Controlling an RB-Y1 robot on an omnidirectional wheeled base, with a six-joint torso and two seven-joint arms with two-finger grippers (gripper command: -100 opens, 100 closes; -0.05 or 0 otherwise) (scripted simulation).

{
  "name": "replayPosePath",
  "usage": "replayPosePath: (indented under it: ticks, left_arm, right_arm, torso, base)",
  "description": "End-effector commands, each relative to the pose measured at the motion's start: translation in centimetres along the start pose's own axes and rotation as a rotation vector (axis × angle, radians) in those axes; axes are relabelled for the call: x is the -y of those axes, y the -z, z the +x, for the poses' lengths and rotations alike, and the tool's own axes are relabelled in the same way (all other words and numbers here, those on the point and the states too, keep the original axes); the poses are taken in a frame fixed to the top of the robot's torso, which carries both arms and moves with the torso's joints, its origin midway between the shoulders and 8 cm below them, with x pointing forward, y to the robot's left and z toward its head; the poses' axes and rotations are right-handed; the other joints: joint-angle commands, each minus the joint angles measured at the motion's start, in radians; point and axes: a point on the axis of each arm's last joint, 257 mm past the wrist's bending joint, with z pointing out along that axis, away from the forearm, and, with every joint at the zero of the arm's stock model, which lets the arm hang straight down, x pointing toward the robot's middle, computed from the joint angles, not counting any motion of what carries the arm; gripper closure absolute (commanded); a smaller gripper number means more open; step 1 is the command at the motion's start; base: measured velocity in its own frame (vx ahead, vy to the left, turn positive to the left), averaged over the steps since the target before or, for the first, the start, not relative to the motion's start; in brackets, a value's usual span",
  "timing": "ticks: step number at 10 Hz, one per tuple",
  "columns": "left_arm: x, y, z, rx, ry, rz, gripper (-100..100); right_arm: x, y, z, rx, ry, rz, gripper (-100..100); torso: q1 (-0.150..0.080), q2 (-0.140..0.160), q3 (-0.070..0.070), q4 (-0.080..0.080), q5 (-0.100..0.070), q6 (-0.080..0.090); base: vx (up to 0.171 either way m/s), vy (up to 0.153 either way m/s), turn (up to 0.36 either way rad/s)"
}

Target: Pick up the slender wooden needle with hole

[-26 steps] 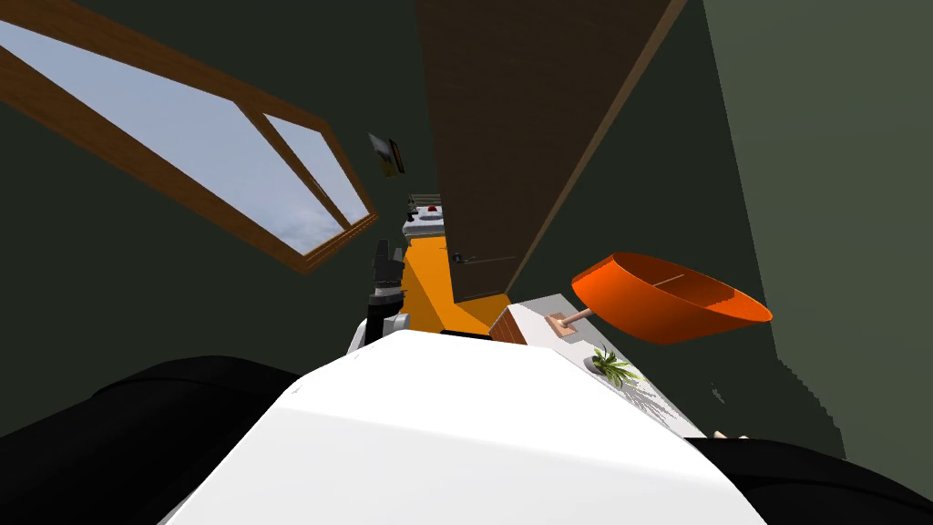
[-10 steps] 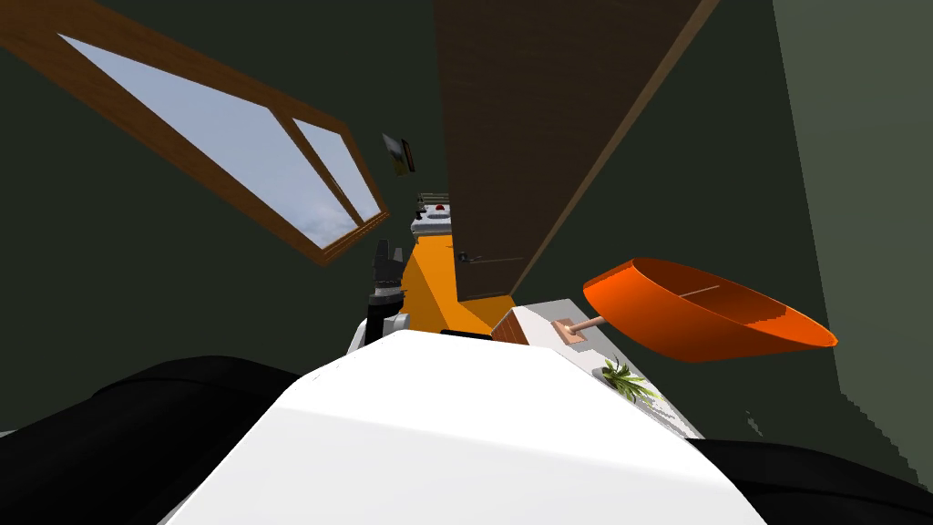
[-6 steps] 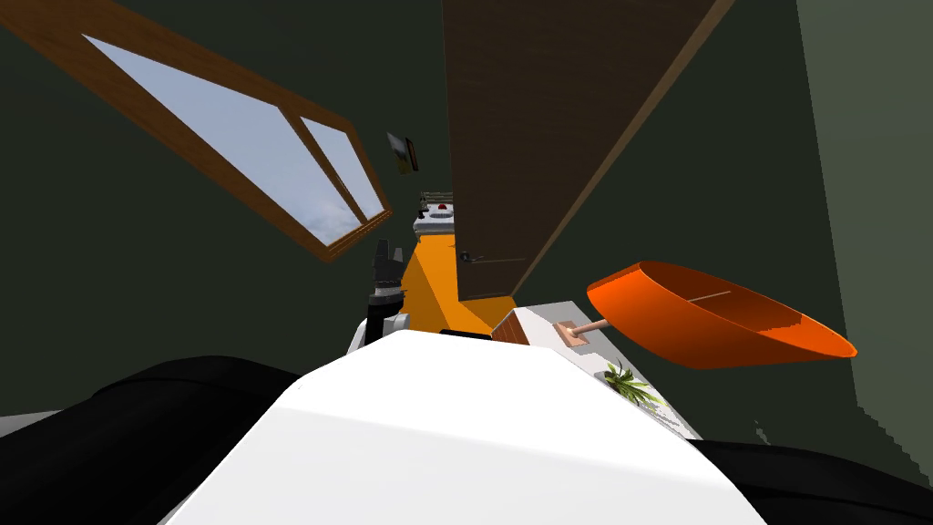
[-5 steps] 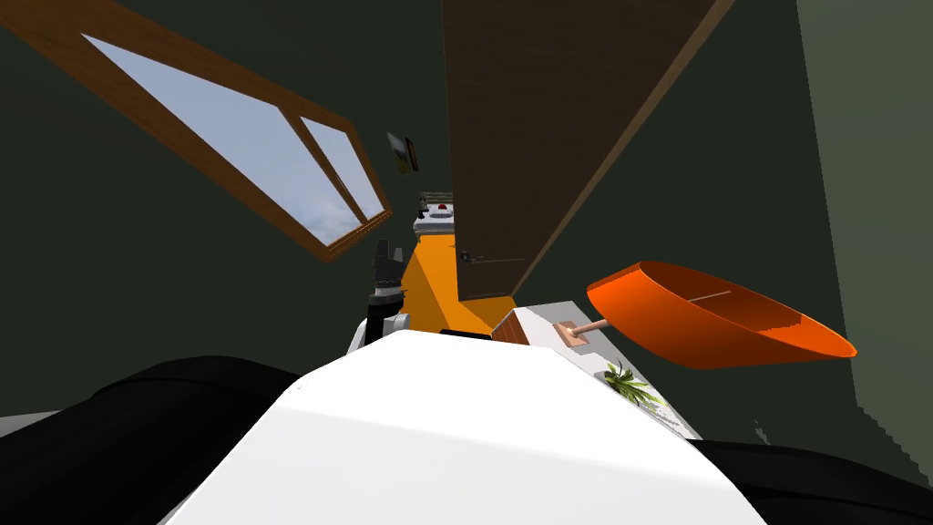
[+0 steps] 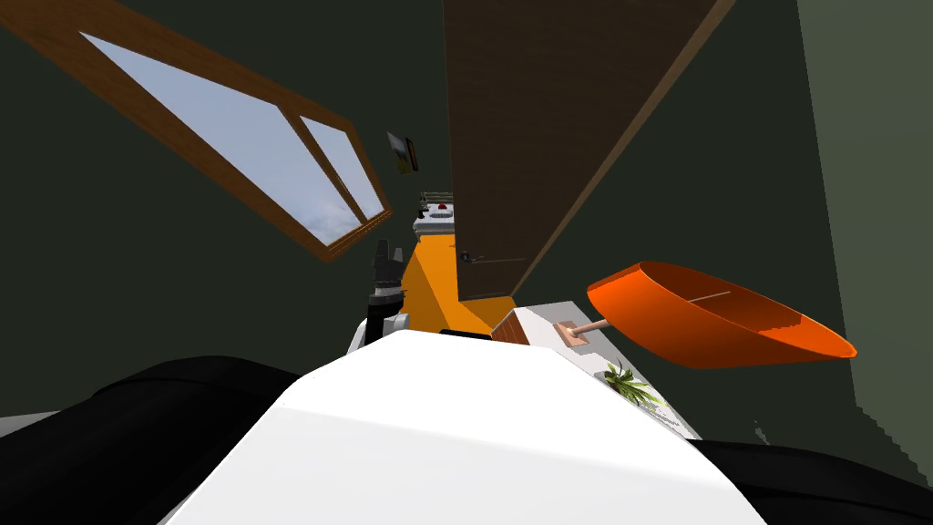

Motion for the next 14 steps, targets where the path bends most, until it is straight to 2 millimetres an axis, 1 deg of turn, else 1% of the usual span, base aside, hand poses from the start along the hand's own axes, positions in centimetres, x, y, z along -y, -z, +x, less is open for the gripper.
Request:
replayPosePath:
  ticks: [1,2,5,6,7,8,9,10,12,14]
  left_arm:
    - [0.0,0.0,0.0,0.0,0.0,0.0,0]
    - [0.0,0.0,0.0,0.0,0.0,0.0,0]
    - [0.0,0.0,0.0,0.0,0.0,0.0,0]
    - [0.0,0.0,0.0,0.0,0.0,0.0,0]
    - [0.0,0.0,0.0,0.0,0.0,0.0,0]
    - [0.0,0.0,0.0,0.0,0.0,0.0,0]
    - [0.0,0.0,0.0,0.0,0.0,0.0,0]
    - [0.0,0.0,0.0,0.0,0.0,0.0,0]
    - [0.0,0.0,0.0,0.0,0.0,0.0,0]
    - [0.0,0.0,0.0,0.0,0.0,0.0,0]
  right_arm:
    - [0.5,0.5,0.5,-0.015,0.001,0.012,100]
    - [0.8,0.5,-0.6,-0.001,0.02,0.011,100]
    - [1.2,0.7,-1.2,0.005,0.034,0.013,100]
    - [1.8,1.2,-1.1,-0.005,0.039,0.023,100]
    - [1.5,1.0,-1.7,0.007,0.045,0.015,100]
    - [1.7,1.2,-2.1,0.007,0.054,0.015,100]
    - [2.0,1.6,-2.0,-0.001,0.058,0.021,100]
    - [1.7,1.4,-2.5,0.009,0.062,0.013,100]
    - [1.9,2.0,-2.7,-0.001,0.07,0.014,100]
    - [1.3,2.1,-3.4,0.006,0.076,0.0,100]
  torso:
    - [0.0,0.0,0.0,0.0,0.0,0.0]
    - [0.0,0.0,0.0,0.0,0.001,0.001]
    - [0.0,-0.001,0.0,0.0,0.0,0.0]
    - [0.0,-0.001,0.0,0.0,0.0,0.0]
    - [0.0,-0.001,0.0,0.0,0.001,0.0]
    - [0.001,0.0,0.0,0.0,0.0,-0.001]
    - [0.0,-0.001,0.0,0.0,0.0,-0.001]
    - [0.001,-0.001,-0.001,0.0,0.001,0.0]
    - [0.001,-0.001,0.0,0.0,0.0,0.0]
    - [0.001,-0.001,0.0,0.0,0.0,0.0]
  base:
    - [0.005,-0.002,-0.057]
    - [0.007,-0.005,-0.106]
    - [0.009,-0.003,-0.035]
    - [0.01,-0.001,-0.054]
    - [0.006,-0.003,-0.037]
    - [0.007,-0.004,-0.058]
    - [0.016,-0.002,-0.089]
    - [0.01,-0.002,-0.032]
    - [0.011,-0.003,-0.058]
    - [0.009,-0.003,-0.053]
